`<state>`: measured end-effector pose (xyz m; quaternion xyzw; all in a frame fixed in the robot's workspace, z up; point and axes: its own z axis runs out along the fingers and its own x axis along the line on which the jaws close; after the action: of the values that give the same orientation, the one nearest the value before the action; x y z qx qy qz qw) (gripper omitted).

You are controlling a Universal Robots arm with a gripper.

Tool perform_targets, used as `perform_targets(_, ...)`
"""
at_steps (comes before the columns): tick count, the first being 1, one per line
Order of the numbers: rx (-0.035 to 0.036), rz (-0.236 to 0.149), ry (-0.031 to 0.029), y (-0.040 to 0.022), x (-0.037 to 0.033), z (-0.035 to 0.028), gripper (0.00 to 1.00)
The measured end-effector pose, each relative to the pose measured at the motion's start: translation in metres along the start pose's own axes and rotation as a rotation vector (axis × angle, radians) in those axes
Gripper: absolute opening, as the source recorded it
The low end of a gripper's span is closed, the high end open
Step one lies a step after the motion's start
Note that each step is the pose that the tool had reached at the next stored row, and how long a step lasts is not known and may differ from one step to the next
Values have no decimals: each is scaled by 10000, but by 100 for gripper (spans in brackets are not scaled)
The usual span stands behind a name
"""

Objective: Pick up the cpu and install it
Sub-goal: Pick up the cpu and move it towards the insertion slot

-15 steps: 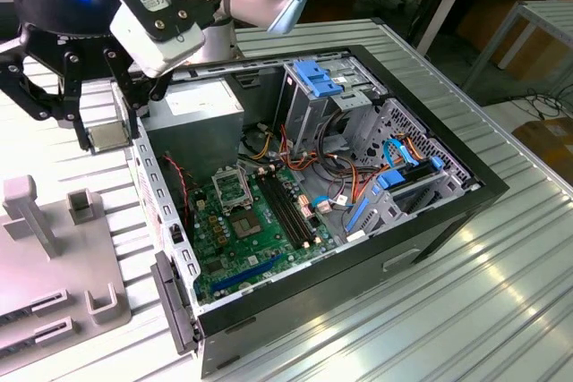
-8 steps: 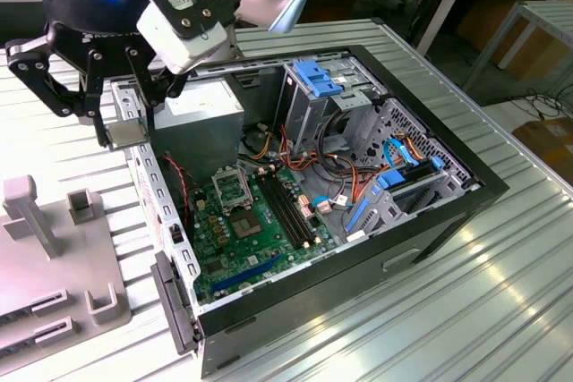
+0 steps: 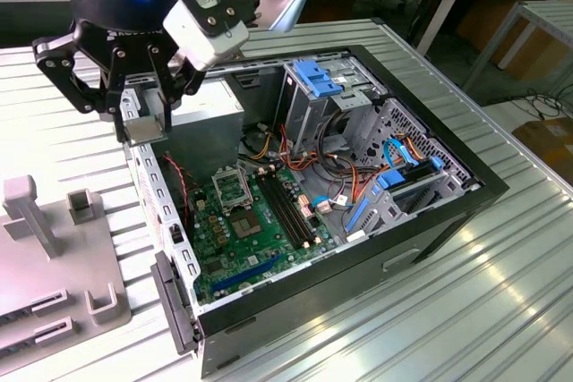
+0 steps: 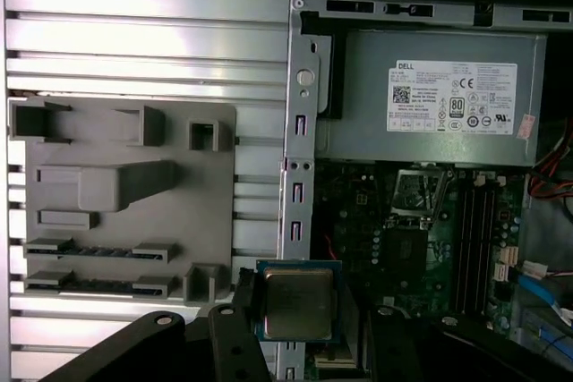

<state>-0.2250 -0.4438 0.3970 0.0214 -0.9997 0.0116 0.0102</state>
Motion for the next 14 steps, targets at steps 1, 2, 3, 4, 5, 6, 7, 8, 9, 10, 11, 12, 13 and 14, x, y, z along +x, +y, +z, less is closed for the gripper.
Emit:
perform_targets(1,1,-1,1,-1,-18,-1,47)
perform_targets(2,1,0,1,-2,-41,-1,47)
perform_targets(3,1,0,1,-2,-57,-1,47)
perform_targets(4,1,0,1,-4,-78,-2,47)
perform_targets(5,0,1,1,-4,-78,-2,47)
perform_targets(6,0,2,1,-4,-78,-2,47)
perform_targets(7,0,1,0,-4,-93,-2,47)
perform_targets(8,0,0,1,-5,-106,-2,47)
perform_targets(9,0,0,0,-4,-106,-2,47)
perform_targets(10,0,0,0,-4,-106,-2,47)
perform_targets(11,0,0,1,-5,-106,-2,47)
perform_targets(12,0,0,0,-5,-106,-2,47)
perform_targets(13,0,0,0,-5,-106,-2,47)
perform_targets(14,0,1,0,-4,-107,-2,47)
